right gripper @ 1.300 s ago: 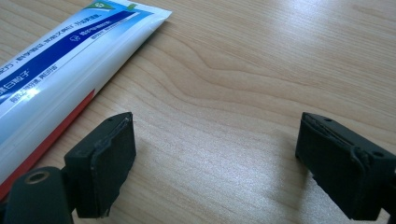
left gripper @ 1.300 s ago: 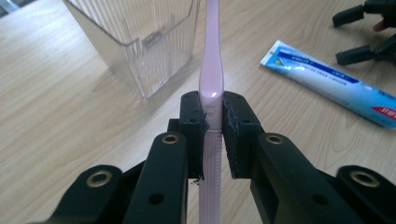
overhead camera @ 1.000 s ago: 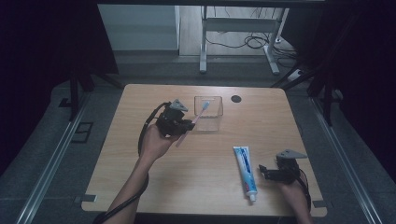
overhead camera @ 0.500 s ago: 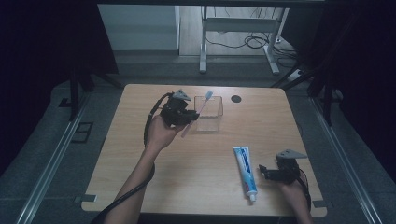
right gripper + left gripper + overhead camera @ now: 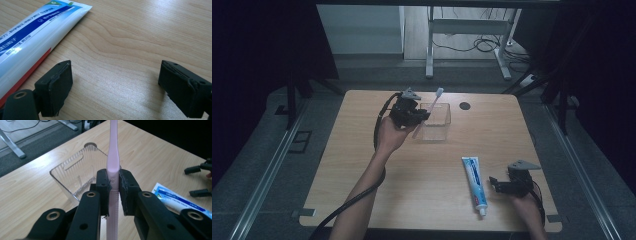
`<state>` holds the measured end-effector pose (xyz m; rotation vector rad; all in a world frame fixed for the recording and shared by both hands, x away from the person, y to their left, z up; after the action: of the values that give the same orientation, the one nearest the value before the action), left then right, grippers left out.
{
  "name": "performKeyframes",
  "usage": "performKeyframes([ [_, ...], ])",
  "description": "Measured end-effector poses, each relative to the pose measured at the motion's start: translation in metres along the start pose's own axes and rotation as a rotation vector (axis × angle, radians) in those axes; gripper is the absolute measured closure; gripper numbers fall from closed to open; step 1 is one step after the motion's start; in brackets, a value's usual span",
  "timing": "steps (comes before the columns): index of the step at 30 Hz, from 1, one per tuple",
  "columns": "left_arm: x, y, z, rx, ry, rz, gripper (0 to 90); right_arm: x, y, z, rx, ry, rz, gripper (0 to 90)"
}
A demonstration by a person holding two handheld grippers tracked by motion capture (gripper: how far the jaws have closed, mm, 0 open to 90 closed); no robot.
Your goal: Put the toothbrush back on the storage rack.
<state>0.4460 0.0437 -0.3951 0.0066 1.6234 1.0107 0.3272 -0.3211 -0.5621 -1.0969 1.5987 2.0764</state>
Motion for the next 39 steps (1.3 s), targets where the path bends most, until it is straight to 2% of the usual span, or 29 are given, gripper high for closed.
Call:
performKeyframes([
  [10, -0.010, -0.014, 0.009, -0.010, 0.007, -0.023, 78.8, 0.000, 0.000, 0.000, -0.005, 0.004, 0.000, 11.9],
  [25, -0.034, -0.035, 0.017, -0.043, -0.011, -0.055, 78.8, 0.000, 0.000, 0.000, -0.009, 0.007, 0.001, 11.8],
  [32, -0.035, -0.049, 0.019, -0.059, -0.012, -0.053, 78.7, 0.000, 0.000, 0.000, -0.011, 0.009, 0.001, 11.9],
  [39, -0.033, -0.065, 0.023, -0.083, 0.006, -0.056, 78.8, 0.000, 0.000, 0.000, -0.011, 0.011, 0.000, 11.9],
])
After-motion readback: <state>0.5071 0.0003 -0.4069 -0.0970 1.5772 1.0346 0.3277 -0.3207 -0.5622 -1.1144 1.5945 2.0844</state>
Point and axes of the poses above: each handheld gripper's, and its own axes: y roughly backward along the jaws, x roughly out of its underside, z roughly to its left, the point moved 3 cm from there along -y, roughly forward along the jaws, and after that the axes turned 7 degrees about -y, right-handed, at the moved point
